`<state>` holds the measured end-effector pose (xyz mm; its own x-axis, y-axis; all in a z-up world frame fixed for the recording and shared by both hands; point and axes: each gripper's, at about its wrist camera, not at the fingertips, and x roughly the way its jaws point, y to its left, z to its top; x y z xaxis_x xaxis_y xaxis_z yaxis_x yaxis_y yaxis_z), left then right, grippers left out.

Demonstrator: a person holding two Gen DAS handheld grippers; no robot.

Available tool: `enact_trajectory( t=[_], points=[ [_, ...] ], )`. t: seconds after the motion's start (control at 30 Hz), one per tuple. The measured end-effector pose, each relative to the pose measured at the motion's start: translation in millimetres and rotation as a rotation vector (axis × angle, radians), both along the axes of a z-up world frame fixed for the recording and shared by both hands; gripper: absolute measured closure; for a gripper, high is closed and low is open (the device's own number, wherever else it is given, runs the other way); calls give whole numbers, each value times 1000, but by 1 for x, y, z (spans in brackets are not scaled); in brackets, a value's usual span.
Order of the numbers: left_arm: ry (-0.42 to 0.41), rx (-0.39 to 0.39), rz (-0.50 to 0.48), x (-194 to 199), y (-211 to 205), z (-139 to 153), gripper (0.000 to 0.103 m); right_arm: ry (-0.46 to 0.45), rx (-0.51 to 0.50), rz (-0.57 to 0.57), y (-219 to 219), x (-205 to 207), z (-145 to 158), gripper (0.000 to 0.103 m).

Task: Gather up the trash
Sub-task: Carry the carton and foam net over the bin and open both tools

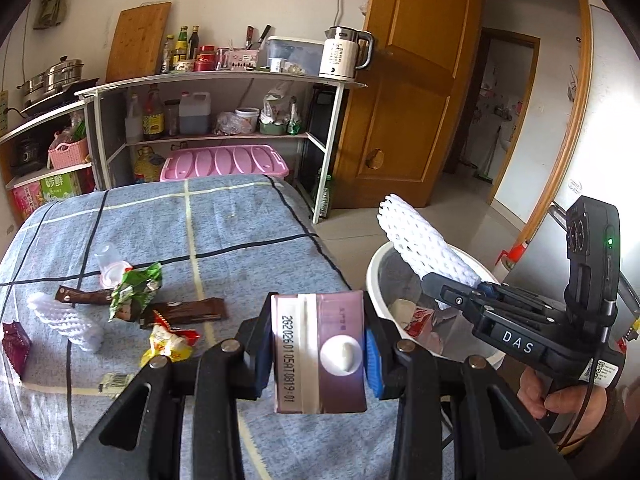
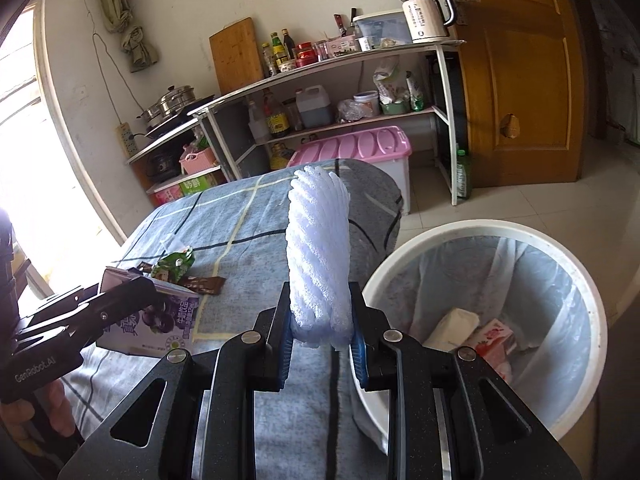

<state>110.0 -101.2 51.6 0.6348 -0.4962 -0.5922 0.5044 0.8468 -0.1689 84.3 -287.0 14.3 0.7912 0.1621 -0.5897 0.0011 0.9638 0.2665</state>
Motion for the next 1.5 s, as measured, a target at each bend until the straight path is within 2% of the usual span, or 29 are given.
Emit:
enact_trajectory(
  t=[0.33,0.7,0.9,1.03,1.17,1.5],
  points=[
    [-9,7,-148,-7,-81,-1,64,18,-17,-127,-62,-24,-4,78],
    [14,32,-237,-10,-142,-13,64,114,-42,-225,-110,-35,-24,78],
    [38,34,-239,-9,-151,-22,63,158,-58,-252,-118,-34,-33,76],
    [42,39,-236,-7,-151,-25,46,173,-72,-261,-119,-31,-36,72],
    [47,31,-229,-6,-147,-24,40,178,-75,-264,-117,-31,-38,60],
    [42,16,-187,-7,-123,-18,39,158,-76,-257,-107,-32,-31,60]
  ],
)
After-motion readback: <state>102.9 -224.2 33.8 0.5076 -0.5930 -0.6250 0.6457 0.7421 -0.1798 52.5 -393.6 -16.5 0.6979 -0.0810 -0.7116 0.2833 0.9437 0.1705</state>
